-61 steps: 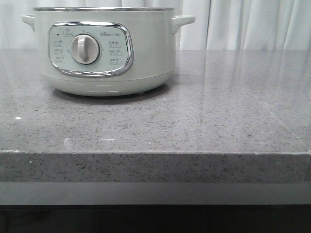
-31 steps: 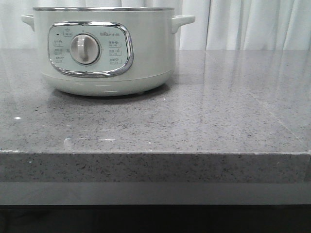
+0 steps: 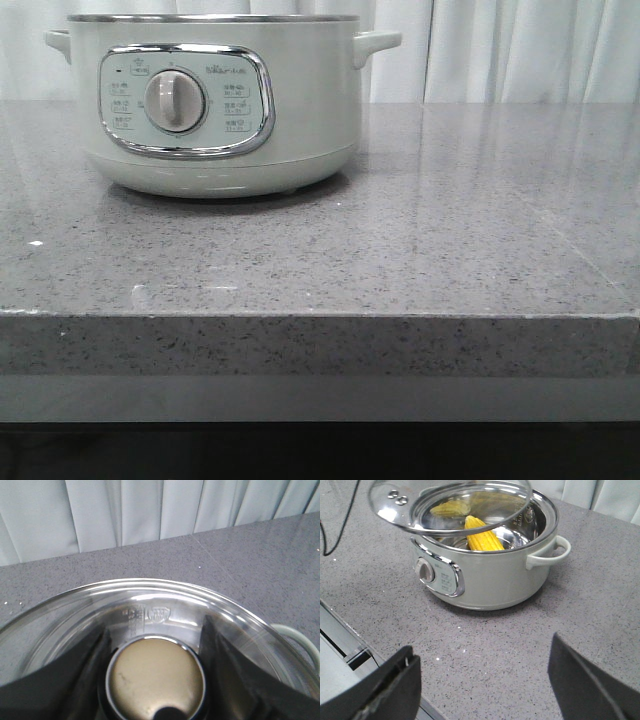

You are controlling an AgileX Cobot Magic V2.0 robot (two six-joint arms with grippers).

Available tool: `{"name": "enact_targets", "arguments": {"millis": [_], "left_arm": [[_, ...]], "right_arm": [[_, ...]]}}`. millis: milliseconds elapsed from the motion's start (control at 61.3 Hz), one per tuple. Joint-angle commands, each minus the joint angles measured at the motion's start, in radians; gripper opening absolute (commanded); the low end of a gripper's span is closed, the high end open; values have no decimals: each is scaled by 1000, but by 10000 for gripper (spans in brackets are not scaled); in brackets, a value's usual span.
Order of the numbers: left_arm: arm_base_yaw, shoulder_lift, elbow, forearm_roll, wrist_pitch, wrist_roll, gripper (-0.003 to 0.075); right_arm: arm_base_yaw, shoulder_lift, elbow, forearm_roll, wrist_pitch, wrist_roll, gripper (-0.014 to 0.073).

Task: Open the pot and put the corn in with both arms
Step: 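Lower the glass lid back onto the pot with the left gripper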

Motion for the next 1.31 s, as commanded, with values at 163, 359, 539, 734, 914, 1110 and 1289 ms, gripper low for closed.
{"name": "enact_targets", "arguments": {"millis": [163, 359, 539, 734, 914, 1110, 1289], "left_arm": [[-9, 30, -76, -3, -259, -6, 218], [-20, 55, -76, -3, -282, -6, 218], [-29, 76, -76, -5, -282, -8, 218], [-48, 76, -76, -5, -276, -8, 218], [-46, 85, -76, -5, -274, -8, 218], [-46, 85, -76, -5, -266, -8, 218], [-42, 85, -76, -5, -232, -8, 218]], "right_arm": [[-5, -10, -27, 8, -70, 1, 548], [-5, -10, -27, 8, -70, 1, 548], [-5, -10, -27, 8, -70, 1, 548], [-5, -10, -27, 8, -70, 1, 548], [-5, -10, -27, 8, -70, 1, 548], [-5, -10, -27, 8, -70, 1, 548], [-5, -10, -27, 8, -70, 1, 548]]}}
